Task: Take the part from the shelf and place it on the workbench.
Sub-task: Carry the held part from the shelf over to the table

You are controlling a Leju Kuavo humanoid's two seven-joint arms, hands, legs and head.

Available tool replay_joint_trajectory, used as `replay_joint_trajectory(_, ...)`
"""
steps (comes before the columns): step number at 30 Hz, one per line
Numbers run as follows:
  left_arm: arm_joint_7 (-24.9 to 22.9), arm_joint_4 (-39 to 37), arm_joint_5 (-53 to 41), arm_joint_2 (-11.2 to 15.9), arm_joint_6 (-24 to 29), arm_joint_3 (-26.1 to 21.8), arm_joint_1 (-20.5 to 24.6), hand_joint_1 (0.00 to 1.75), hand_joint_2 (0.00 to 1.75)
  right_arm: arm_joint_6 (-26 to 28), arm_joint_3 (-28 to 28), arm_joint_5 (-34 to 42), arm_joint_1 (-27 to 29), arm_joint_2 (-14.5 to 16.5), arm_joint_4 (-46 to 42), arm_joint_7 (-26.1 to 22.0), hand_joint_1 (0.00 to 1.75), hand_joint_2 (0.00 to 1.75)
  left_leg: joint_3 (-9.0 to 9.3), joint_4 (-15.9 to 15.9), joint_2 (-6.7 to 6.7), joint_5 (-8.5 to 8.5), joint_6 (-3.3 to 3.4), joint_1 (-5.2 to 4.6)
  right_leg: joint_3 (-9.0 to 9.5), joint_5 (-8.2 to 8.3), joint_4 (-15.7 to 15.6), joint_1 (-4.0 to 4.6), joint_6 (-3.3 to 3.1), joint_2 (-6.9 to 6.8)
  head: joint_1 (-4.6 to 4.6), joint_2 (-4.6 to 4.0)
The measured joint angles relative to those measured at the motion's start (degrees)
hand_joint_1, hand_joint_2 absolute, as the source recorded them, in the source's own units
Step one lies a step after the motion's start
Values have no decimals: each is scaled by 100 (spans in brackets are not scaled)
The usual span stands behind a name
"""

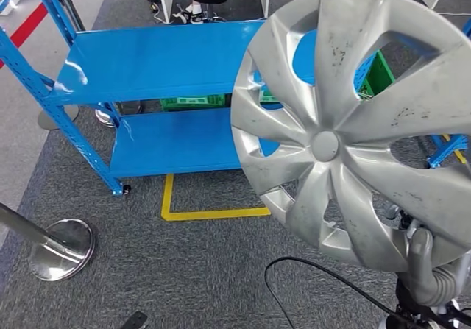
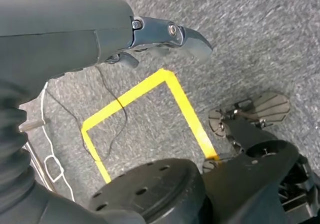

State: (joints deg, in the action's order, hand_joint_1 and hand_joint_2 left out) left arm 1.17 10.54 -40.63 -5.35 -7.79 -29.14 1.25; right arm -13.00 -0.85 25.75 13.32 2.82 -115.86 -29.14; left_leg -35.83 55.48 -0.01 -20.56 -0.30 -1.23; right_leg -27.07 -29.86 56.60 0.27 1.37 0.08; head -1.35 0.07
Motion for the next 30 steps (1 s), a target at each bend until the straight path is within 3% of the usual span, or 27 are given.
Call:
replay_joint_trajectory(1,-2,0,0,3,5,-3,-6,0,175,0,-11,-9,-7,0,-1,-8,175,175,-36,20,-3,-39,-38,7,-44,54,-5,-7,-37,-3,6,0)
replay_joint_trajectory(2,-3,0,0,5,8,-4,-13,0,175,0,-22,-15,-10,0,-1,-10,175,175,-86,107,-6,-183,-80,14,-95,117,-8,-19,-86,-8,-5,0)
replay_joint_trajectory(3,-4,0,0,7,9,-5,-18,0,175,0,-33,-21,-13,0,-1,-10,175,175,-156,301,-8,-435,-123,25,-154,186,-14,-34,-124,-14,-17,0)
replay_joint_trajectory(5,-4,0,0,1,9,-6,-9,0,175,0,-50,-28,-12,0,-1,-11,175,175,-326,997,-8,-1030,-196,71,-308,321,-7,-36,-158,-16,-43,0)
replay_joint_trajectory(6,-4,0,0,1,9,-6,-1,0,175,0,-56,-31,-12,0,0,-11,175,175,-386,1353,-7,-1187,-224,96,-397,385,-1,-38,-155,-18,-44,0)
replay_joint_trajectory(7,-4,0,0,1,10,-7,7,0,175,0,-58,-32,-12,0,0,-11,175,175,-390,1593,-7,-1195,-248,120,-484,446,6,-42,-145,-20,-44,0)
replay_joint_trajectory(8,-4,0,-3,2,14,-7,13,0,175,0,-59,-33,-11,0,0,-11,175,175,-315,1656,-7,-1070,-269,142,-568,501,16,-50,-127,-21,-44,0)
replay_joint_trajectory(9,-4,0,-12,4,27,-7,15,0,175,-1,-59,-33,-11,0,0,-11,175,175,-156,1540,-7,-886,-289,164,-645,550,27,-63,-102,-20,-43,0)
replay_joint_trajectory(11,-3,1,-50,3,61,-7,23,0,175,-5,-57,-28,-14,0,-1,-13,175,175,378,870,-12,-644,-321,206,-775,632,64,-77,-32,-19,-50,0)
replay_joint_trajectory(13,0,1,-80,1,81,-6,38,0,175,-18,-55,-21,-21,0,-2,-19,175,175,840,132,-31,-713,-267,209,-877,733,95,-80,46,-26,-57,0)
replay_joint_trajectory(14,3,1,-84,2,83,-6,41,0,175,-25,-55,-16,-22,0,-2,-22,175,175,926,-75,-39,-760,-221,191,-926,797,92,-84,80,-32,-58,0)
replay_joint_trajectory(16,7,1,-85,4,84,-6,14,0,175,-36,-55,-11,-11,-1,8,-26,175,175,854,-156,-34,-741,-126,172,-1035,860,74,-103,139,-30,-56,0)
replay_joint_trajectory(17,14,1,-88,9,84,-7,-15,0,175,-41,-55,-11,-1,-2,20,-28,175,175,802,-162,-24,-706,-83,170,-1103,769,143,-109,155,-27,-44,0)
replay_joint_trajectory(18,30,0,-93,17,83,-8,-45,0,175,-46,-56,-13,10,-2,32,-30,175,175,757,-167,-14,-668,-34,170,-1191,579,341,-110,164,-24,-33,1)
replay_joint_trajectory(20,88,0,-102,34,75,-10,-72,0,175,-52,-56,-17,19,-2,49,-40,175,175,690,-170,8,-608,48,148,-1411,97,1069,-100,161,-17,-7,1)
replay_joint_trajectory(21,118,0,-103,38,67,-11,-69,0,175,-55,-56,-15,18,-2,51,-46,175,175,664,-168,21,-579,79,130,-1510,-64,1460,-91,161,-13,-4,1)
replay_joint_trajectory(22,140,0,-104,39,59,-12,-61,0,175,-60,-55,-7,17,-1,55,-50,175,175,644,-165,37,-557,97,112,-1552,-118,1713,-83,160,-10,-3,0)
replay_joint_trajectory(23,154,0,-110,40,55,-13,-55,0,175,-67,-55,8,16,-1,60,-52,175,175,628,-159,57,-540,104,96,-1498,-74,1762,-76,155,-12,-3,0)
replay_joint_trajectory(24,159,0,-119,40,58,-13,-52,0,175,-74,-54,27,14,0,63,-52,175,175,618,-150,83,-529,106,85,-1325,49,1565,-70,144,-24,-3,0)
replay_joint_trajectory(27,160,0,-169,41,93,-13,-47,0,175,-106,-52,110,-25,0,65,-43,175,175,595,-92,178,-524,81,47,-562,356,435,-17,80,-247,-4,0)
replay_joint_trajectory(29,149,0,-196,41,126,-13,-43,0,175,-142,-49,217,-53,0,64,-25,175,175,566,-52,264,-515,41,19,-408,347,133,19,37,-328,-9,0)
replay_joint_trajectory(30,136,0,-207,43,137,-13,-40,0,175,-159,-46,277,-58,2,63,-13,175,175,553,-39,318,-503,17,16,-433,364,111,20,6,-279,-13,0)
